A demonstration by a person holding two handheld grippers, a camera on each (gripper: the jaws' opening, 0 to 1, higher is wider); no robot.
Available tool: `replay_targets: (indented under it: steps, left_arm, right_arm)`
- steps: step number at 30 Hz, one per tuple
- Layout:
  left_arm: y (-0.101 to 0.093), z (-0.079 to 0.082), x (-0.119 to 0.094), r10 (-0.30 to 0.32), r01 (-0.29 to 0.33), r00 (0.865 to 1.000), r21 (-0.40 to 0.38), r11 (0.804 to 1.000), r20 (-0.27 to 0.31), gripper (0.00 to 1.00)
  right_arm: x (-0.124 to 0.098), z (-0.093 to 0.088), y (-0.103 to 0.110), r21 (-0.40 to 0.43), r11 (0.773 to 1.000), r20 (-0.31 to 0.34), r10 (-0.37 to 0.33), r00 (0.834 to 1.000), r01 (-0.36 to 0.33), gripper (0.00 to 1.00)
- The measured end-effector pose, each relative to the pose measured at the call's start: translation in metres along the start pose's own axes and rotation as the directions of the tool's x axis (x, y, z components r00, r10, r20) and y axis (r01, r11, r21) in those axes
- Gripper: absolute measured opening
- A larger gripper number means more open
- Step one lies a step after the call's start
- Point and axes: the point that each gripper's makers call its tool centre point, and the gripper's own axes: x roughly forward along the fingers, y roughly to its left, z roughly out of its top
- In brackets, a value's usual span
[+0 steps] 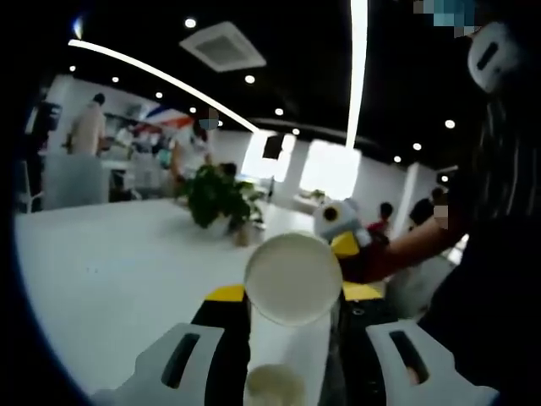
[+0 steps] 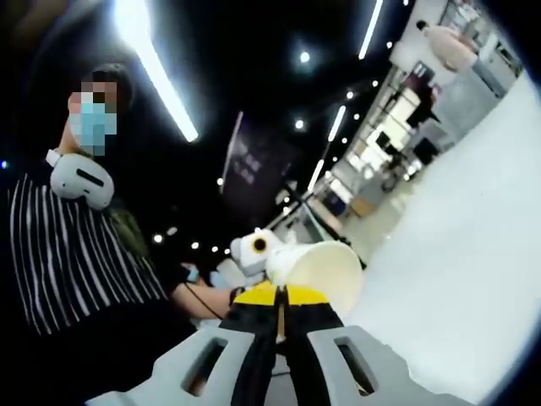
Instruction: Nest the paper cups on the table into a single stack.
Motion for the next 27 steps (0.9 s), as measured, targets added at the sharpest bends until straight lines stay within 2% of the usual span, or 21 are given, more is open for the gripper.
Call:
replay_targets:
  steps: [6,8,27]
  left_arm:
    - [0.001,0.000,-0.001,0.006,-0.006,1.000,0.009,1.000,-0.002,0.39]
    - [0.003,0.000,-0.003,0.030,-0.029,1.000,0.057,0.998,-0.006,0.39]
    - [0.007,-0.001,-0.011,0.050,-0.049,0.999,0.053,0.997,-0.009,0.45]
  right_arm:
    - [0.002,0.000,0.001,-0.008,1.000,-0.018,-0.002,1.000,0.002,0.00]
    - [0.002,0.001,0.001,-0.008,1.000,-0.019,-0.002,1.000,0.002,0.00]
    - [0.006,0.007,-0.002,-0.033,0.999,-0.047,-0.024,0.999,0.022,0.00]
